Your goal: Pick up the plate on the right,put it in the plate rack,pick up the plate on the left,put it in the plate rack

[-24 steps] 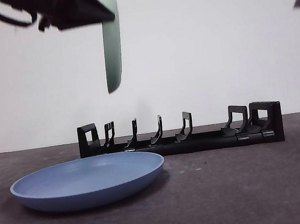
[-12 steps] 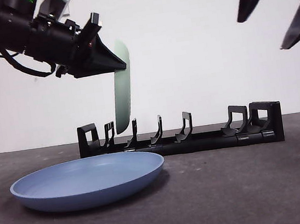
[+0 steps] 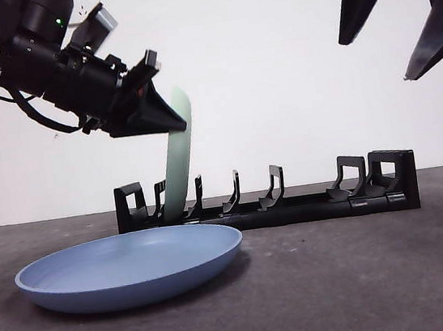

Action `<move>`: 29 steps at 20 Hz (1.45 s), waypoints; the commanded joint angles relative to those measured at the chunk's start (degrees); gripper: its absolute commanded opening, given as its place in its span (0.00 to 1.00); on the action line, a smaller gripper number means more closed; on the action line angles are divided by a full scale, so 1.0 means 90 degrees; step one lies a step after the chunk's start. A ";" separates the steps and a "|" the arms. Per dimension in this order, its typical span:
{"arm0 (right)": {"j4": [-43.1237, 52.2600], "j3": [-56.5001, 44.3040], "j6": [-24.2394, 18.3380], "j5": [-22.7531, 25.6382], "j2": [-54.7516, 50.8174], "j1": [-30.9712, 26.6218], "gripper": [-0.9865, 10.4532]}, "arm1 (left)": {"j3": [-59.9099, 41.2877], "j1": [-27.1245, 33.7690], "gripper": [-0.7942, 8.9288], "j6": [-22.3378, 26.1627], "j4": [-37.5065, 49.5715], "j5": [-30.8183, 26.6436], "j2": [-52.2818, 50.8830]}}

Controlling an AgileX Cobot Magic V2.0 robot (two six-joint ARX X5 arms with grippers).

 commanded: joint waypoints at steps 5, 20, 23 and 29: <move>0.0073 -0.0061 0.0049 0.0034 -0.0002 0.0010 0.42 | 0.0019 0.0027 0.07 0.0709 -0.0306 -0.0211 0.0044; 0.0170 -0.0061 0.0049 0.0160 -0.0002 0.0010 0.42 | 0.0034 -0.0019 0.28 0.0576 -0.0398 -0.0002 0.0039; 0.0182 -0.0061 0.0046 0.0177 -0.0002 0.0010 0.42 | 0.0034 -0.0019 0.28 0.0415 -0.0418 0.0000 0.0012; 0.0245 -0.0061 0.0049 0.0180 -0.0002 0.0010 0.42 | 0.0034 -0.0017 0.29 0.0347 -0.0746 -0.0002 -0.0420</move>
